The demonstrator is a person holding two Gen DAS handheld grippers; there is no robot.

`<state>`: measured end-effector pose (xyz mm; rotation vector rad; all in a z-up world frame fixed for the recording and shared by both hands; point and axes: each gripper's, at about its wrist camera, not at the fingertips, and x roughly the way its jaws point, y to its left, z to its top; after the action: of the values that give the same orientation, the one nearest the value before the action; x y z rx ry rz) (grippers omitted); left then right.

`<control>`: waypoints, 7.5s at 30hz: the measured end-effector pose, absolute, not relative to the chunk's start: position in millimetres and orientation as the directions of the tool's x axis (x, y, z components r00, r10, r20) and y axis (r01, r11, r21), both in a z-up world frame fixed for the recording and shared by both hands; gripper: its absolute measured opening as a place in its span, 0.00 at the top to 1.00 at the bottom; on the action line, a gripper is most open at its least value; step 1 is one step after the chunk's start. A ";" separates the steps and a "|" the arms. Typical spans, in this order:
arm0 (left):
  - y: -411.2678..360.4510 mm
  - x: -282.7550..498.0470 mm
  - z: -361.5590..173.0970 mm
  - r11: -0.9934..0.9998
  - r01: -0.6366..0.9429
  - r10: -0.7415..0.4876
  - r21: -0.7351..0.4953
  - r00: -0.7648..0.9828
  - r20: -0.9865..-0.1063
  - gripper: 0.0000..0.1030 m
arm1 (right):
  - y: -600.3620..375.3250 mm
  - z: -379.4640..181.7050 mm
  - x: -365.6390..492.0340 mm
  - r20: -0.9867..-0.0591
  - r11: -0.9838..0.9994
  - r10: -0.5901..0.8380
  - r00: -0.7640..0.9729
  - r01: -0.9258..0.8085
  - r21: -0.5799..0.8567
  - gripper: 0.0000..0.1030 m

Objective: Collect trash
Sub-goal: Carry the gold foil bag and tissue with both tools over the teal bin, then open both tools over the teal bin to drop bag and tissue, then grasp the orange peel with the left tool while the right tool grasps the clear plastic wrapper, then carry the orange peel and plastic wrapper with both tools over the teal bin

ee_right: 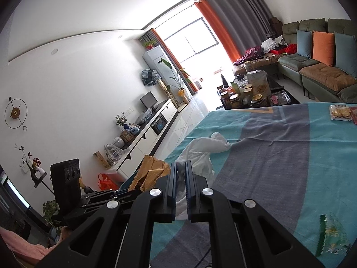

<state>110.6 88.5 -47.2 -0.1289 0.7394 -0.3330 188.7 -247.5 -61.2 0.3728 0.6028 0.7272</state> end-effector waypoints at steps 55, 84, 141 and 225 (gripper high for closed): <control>309.2 91.5 -77.8 0.952 -0.235 0.029 -0.198 0.710 -0.704 0.86 | 11.3 -83.2 242.1 -0.484 0.476 0.849 0.211 -0.702 0.530 0.94; 313.6 123.8 -121.7 0.935 -0.293 0.031 -0.202 0.631 -0.775 0.79 | 61.8 -123.8 244.9 -0.637 0.549 0.756 0.150 -0.674 0.493 0.90; -154.4 107.4 -101.1 0.668 0.697 -0.640 -0.261 0.360 -0.679 0.36 | -388.9 -107.1 125.5 -0.605 0.939 0.306 0.735 -0.127 0.321 0.54; 13.7 107.0 -74.5 0.872 0.391 -0.480 -0.294 0.568 -0.669 0.89 | -278.7 -96.0 154.4 -0.536 0.833 0.551 0.640 -0.386 0.397 0.64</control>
<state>107.0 13.7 -74.5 -0.1178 0.8205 -0.5134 154.4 -278.7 -96.0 0.2561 0.6933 0.5411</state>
